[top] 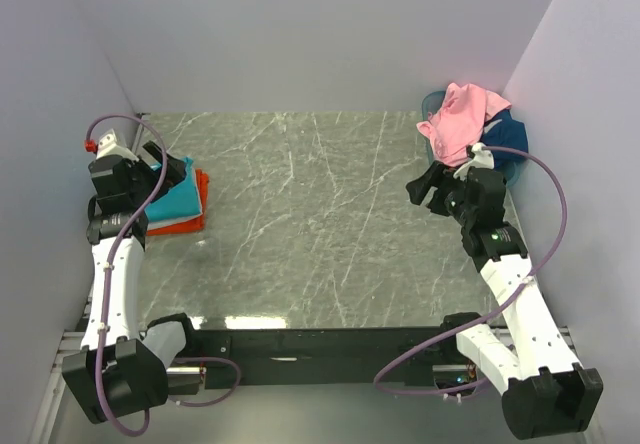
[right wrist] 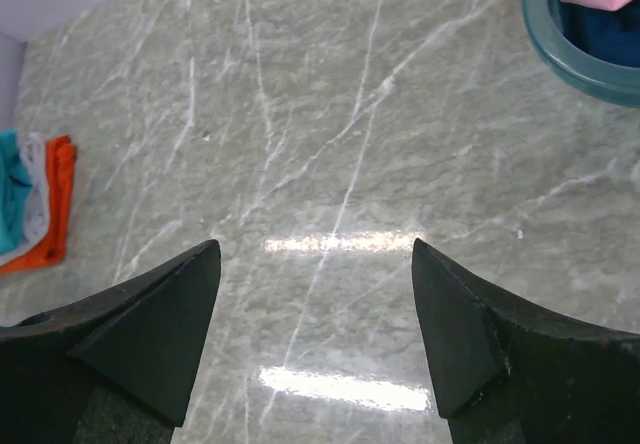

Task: Fold and stack the t-shirts
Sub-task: Grab the tshirt from the pile

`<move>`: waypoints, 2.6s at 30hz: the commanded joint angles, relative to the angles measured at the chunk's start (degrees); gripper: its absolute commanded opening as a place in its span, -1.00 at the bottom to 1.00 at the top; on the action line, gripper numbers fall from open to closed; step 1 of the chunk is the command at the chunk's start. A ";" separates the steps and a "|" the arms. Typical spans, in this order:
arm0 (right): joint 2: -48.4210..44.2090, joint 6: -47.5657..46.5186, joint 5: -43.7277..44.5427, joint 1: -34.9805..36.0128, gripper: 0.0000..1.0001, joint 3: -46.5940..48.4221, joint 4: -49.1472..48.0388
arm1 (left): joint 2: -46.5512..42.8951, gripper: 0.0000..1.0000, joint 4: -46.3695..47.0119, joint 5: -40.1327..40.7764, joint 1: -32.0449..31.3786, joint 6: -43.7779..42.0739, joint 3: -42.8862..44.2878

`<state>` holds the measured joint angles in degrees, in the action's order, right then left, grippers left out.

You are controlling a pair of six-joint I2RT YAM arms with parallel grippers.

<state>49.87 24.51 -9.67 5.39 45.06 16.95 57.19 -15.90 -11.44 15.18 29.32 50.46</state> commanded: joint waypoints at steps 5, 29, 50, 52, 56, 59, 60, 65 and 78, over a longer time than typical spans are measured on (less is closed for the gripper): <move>0.76 0.17 8.52 0.33 0.71 5.30 3.43 | 1.52 0.99 2.63 9.07 0.20 0.22 2.80; 46.97 6.25 13.80 -13.65 0.75 47.65 13.90 | 10.49 0.99 2.72 4.67 -12.19 4.52 12.04; 83.89 7.65 13.10 -18.66 0.64 77.89 24.61 | 10.32 0.99 0.43 4.50 -12.02 3.02 10.54; 84.69 7.92 13.36 -18.57 0.62 78.08 24.89 | 9.87 0.99 -0.09 3.71 -12.10 2.67 10.63; 84.34 8.45 13.01 -18.48 0.55 75.35 22.26 | 7.86 0.99 -2.64 6.78 -12.10 2.32 9.93; 85.22 8.10 10.56 -18.48 0.29 76.75 22.51 | 6.45 0.99 -4.31 7.40 -12.10 2.06 9.66; 85.31 8.01 9.85 -18.48 0.13 77.11 22.51 | 5.92 0.99 -4.57 7.40 -12.10 2.14 9.40; 81.55 8.79 3.70 -18.22 -1.00 76.32 19.97 | 2.06 0.99 -4.40 8.36 -12.10 2.41 7.82; 59.39 7.92 8.62 -16.02 -1.00 76.57 14.17 | -1.82 0.99 -3.26 9.77 -12.10 5.39 2.99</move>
<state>117.40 33.45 -2.85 -11.40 117.14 35.48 57.01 -20.91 -2.68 2.98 33.15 54.19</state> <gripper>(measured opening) 0.017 0.995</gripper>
